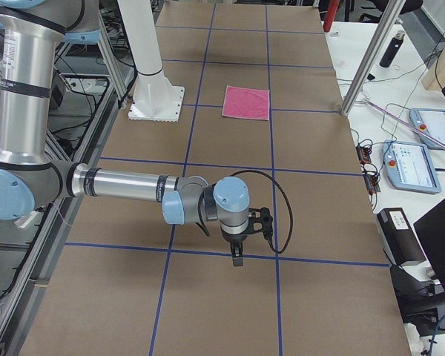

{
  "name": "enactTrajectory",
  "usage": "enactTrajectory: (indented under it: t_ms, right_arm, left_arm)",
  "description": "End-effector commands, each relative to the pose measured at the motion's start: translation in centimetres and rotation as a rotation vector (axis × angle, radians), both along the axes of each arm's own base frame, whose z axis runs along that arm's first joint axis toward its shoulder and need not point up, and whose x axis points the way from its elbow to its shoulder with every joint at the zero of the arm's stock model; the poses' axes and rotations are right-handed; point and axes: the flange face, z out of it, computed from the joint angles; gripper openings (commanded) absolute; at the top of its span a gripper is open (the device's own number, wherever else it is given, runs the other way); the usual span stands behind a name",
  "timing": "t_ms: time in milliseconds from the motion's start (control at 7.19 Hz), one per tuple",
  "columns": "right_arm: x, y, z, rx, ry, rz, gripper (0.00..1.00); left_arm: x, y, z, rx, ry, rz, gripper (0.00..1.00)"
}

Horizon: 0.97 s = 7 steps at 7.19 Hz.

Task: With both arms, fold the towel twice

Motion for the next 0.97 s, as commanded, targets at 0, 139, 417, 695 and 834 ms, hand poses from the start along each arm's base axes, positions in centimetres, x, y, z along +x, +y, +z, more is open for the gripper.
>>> enactTrajectory:
  t_ms: [0, 139, 417, 695, 834]
  right_arm:
    - [0.1, 0.1, 0.1, 0.000, 0.009, 0.001, 1.00]
    - [0.1, 0.1, 0.0, 0.001, 0.007, 0.002, 1.00]
    - [-0.1, -0.4, -1.3, 0.027, -0.004, 0.006, 1.00]
    - [-0.2, -0.7, -1.7, 0.030, -0.011, 0.004, 1.00]
    - [-0.3, -0.4, -1.7, 0.032, -0.027, -0.002, 1.00]
  left_arm:
    - [0.0, -0.2, -0.4, 0.032, -0.002, 0.001, 1.00]
    - [0.0, -0.2, -0.2, 0.052, -0.003, 0.001, 1.00]
    - [0.0, -0.2, -0.2, 0.052, -0.002, 0.000, 1.00]
    - [0.8, -2.2, -1.9, 0.080, -0.001, 0.012, 1.00]
    - [1.0, -2.9, -2.7, 0.090, 0.029, 0.017, 1.00]
